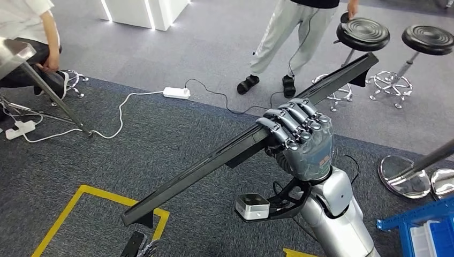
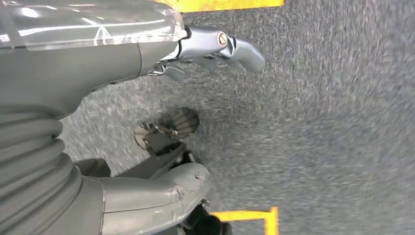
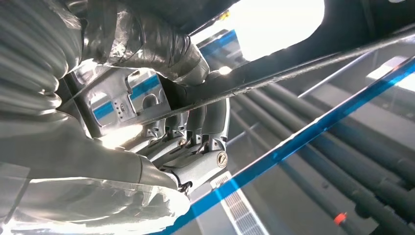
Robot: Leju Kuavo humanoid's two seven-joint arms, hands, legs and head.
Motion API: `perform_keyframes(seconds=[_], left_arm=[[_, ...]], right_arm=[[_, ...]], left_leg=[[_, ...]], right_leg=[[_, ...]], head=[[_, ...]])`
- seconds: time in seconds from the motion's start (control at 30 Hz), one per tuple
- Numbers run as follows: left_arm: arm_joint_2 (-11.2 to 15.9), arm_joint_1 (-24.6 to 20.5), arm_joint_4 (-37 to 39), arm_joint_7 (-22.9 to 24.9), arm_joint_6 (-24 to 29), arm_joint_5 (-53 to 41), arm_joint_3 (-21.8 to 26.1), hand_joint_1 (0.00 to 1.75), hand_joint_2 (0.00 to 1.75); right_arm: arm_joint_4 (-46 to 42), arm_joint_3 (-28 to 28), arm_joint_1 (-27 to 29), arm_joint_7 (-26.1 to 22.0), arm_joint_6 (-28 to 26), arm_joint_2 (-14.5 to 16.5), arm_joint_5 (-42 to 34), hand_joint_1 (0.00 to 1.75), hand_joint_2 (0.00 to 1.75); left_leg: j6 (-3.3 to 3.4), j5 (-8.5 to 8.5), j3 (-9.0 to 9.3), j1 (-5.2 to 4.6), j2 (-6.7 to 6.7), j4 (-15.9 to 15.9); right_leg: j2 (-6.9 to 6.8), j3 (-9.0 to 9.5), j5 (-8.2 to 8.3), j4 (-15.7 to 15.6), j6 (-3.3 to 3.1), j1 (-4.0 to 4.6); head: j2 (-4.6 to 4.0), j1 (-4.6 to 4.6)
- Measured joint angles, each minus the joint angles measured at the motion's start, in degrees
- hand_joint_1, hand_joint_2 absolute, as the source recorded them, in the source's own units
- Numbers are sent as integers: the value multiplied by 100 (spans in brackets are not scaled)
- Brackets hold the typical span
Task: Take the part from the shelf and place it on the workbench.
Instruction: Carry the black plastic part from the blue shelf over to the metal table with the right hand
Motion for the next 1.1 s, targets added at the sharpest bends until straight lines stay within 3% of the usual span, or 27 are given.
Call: perform_keyframes(seconds=[0.03, 0.07, 0.1, 0.13, 0.2, 0.27, 0.33, 0.37, 0.4, 0.5, 0.57, 0.6, 0.67, 0.73, 0.8, 0.87, 0.93, 1.0, 1.07, 1.1], left_arm=[[-4, -5, 10, 30, -7, -25, -7, 0, 175], [-9, -1, 23, 75, -3, -76, -23, 0, 175], [-11, 8, 39, 138, 21, -153, -52, 0, 175], [-13, 15, 55, 251, 77, -279, -104, 0, 175], [-15, 1, 92, 683, 281, -710, -302, 0, 175], [5, -40, 126, 1302, 487, -1284, -600, 0, 175], [68, -55, 157, 1805, 566, -1742, -921, 0, 175], [112, -48, 173, 1958, 575, -1885, -1064, 0, 175], [158, -45, 189, 2062, 584, -1963, -1181, 0, 175], [294, -64, 226, 2229, 664, -2028, -1422, 0, 175], [361, -49, 250, 2293, 722, -1997, -1503, 0, 175], [385, -32, 262, 2310, 740, -1973, -1522, 0, 175], [424, -7, 278, 2324, 760, -1940, -1540, 0, 175], [443, -13, 281, 2328, 776, -1927, -1546, 0, 175], [453, -18, 285, 2340, 792, -1919, -1551, 0, 175], [469, 2, 300, 2353, 798, -1893, -1555, 0, 175], [476, 23, 311, 2356, 799, -1833, -1556, 0, 175], [471, 18, 312, 2341, 788, -1736, -1549, 0, 175], [451, 10, 312, 2316, 756, -1594, -1516, 0, 175], [434, 11, 312, 2305, 731, -1508, -1480, 0, 175]], right_arm=[[7, 1, 17, 25, 0, -4, 16, 175, 175], [13, 2, 33, 43, 0, -9, 29, 175, 175], [15, 3, 44, 54, 0, -14, 35, 175, 175], [16, 3, 49, 59, 0, -18, 36, 175, 175], [21, 10, 48, 68, 0, -17, 37, 175, 175], [36, 29, 41, 91, 1, -10, 52, 175, 175], [60, 67, 20, 120, 3, 23, 81, 175, 175], [69, 87, 2, 135, 3, 49, 97, 175, 175], [74, 107, -16, 151, 3, 77, 113, 175, 175], [83, 130, -35, 181, 2, 116, 153, 175, 175], [97, 137, -32, 181, 2, 119, 157, 175, 175], [103, 143, -31, 181, 2, 120, 157, 175, 175], [108, 153, -34, 181, 2, 124, 157, 175, 175], [108, 160, -38, 180, 2, 126, 157, 175, 175], [109, 164, -45, 178, 2, 127, 157, 175, 175], [112, 168, -53, 177, 2, 132, 157, 175, 175], [119, 170, -61, 168, 2, 139, 156, 175, 175], [132, 171, -59, 156, 1, 139, 155, 175, 175], [161, 172, -38, 139, 1, 135, 155, 175, 175], [178, 172, -28, 128, 1, 133, 156, 175, 175]], left_leg=[[9, -8, 2, -2, -73, 10], [13, -18, 5, -2, -154, 25], [9, -34, 11, 0, -234, 46], [-2, -55, 19, 4, -317, 74], [-51, -106, 7, 7, -468, 151], [-112, -128, -45, 9, -587, 206], [-181, -115, -85, 28, -693, 201], [-214, -121, -93, 35, -692, 211], [-248, -162, -118, 33, -605, 277], [-343, -574, -517, 44, -144, 1097], [-378, -758, -826, 70, -37, 1655], [-384, -701, -843, 76, -17, 1667], [-366, -364, -544, 76, 78, 1092], [-301, -133, -172, 34, 276, 394], [-228, -121, -66, -12, 334, 165], [-159, -100, -46, -5, 210, 119], [-88, -66, 6, 24, 99, 49], [-37, -54, 31, 33, -9, 22], [-12, -62, 31, 18, -149, 31], [-9, -67, 33, 11, -228, 41]], right_leg=[[44, -196, -83, 319, 5, 0], [63, -330, -66, 489, 10, -1], [71, -358, 75, 435, 15, -6], [94, -278, 313, 166, 17, -15], [291, -1, 725, -572, 21, -51], [463, 143, 821, -937, 8, -73], [415, 159, 804, -962, -43, -60], [359, 179, 809, -984, -79, -57], [299, 208, 812, -1010, -117, -62], [71, 279, 795, -1058, -208, -47], [-84, 290, 771, -1055, -224, -31], [-160, 296, 759, -1053, -220, -30], [-303, 328, 732, -1052, -199, -28], [-427, 370, 696, -1055, -156, -5], [-526, 402, 672, -1070, -94, 14], [-572, 443, 649, -1092, -21, 9], [-346, 410, 516, -945, 27, -8], [-34, 117, 186, -335, 29, -17], [62, -278, -51, 367, 22, -9], [72, -376, -8, 483, 19, -6]], head=[[0, 0], [0, 0], [0, 0], [0, 0], [0, 0], [0, -2], [0, -2], [0, -1], [0, -6], [0, -18], [0, -17], [0, -17], [0, -18], [0, -15], [0, -14], [0, -14], [0, -12], [0, -9], [0, -9], [0, -9]])
